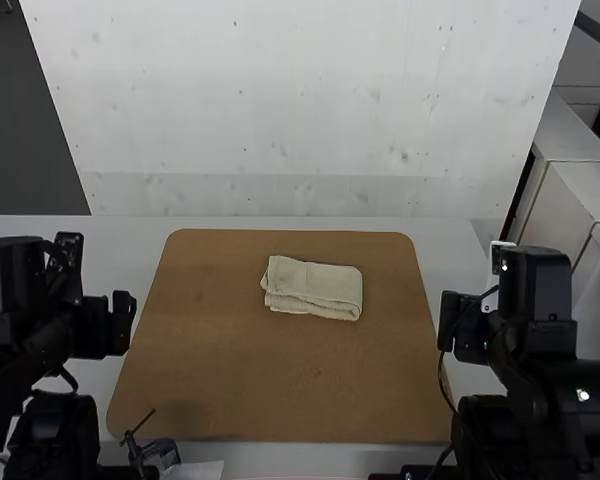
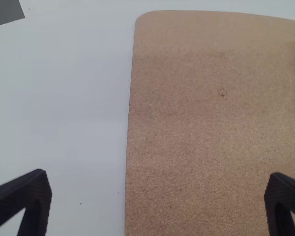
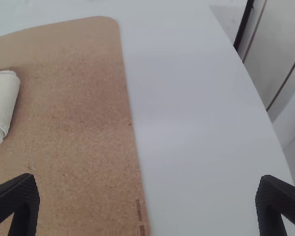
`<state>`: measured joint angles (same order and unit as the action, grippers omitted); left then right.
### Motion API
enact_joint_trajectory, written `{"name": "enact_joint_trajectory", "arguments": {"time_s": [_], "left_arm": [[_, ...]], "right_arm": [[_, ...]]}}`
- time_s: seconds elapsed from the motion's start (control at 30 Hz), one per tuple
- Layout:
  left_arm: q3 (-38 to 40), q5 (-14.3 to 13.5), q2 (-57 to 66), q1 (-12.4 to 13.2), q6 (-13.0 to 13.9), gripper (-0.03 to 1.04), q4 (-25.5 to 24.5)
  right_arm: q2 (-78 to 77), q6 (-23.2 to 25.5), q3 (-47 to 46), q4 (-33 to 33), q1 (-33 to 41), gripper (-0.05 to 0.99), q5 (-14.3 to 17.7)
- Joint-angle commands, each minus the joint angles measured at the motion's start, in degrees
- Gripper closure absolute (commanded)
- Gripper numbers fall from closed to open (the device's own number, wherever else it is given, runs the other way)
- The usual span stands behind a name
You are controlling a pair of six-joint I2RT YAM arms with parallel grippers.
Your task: Fold the towel.
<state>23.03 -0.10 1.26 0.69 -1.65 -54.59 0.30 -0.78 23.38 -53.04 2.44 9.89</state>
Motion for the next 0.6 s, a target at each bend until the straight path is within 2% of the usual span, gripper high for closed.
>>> {"name": "enact_joint_trajectory", "arguments": {"time_s": [0.0,0.07,0.2,0.57], "left_arm": [[2.11,-1.04,-0.82,-0.42,0.95,0.04,0.36],[2.11,-1.04,-0.82,-0.34,0.95,0.04,0.36],[2.11,0.1,-0.82,-0.25,1.39,0.04,0.36],[2.11,0.1,-0.82,-0.25,1.39,0.03,0.36]], "right_arm": [[-0.38,1.92,2.2,-1.63,-0.24,-0.02,-0.57],[-0.47,2.62,2.55,-3.57,-0.24,-0.02,-2.33],[-0.21,2.8,2.64,-3.57,-0.68,-0.02,-2.24],[-0.47,2.71,2.55,-3.48,-0.42,-0.02,-2.33]]}}
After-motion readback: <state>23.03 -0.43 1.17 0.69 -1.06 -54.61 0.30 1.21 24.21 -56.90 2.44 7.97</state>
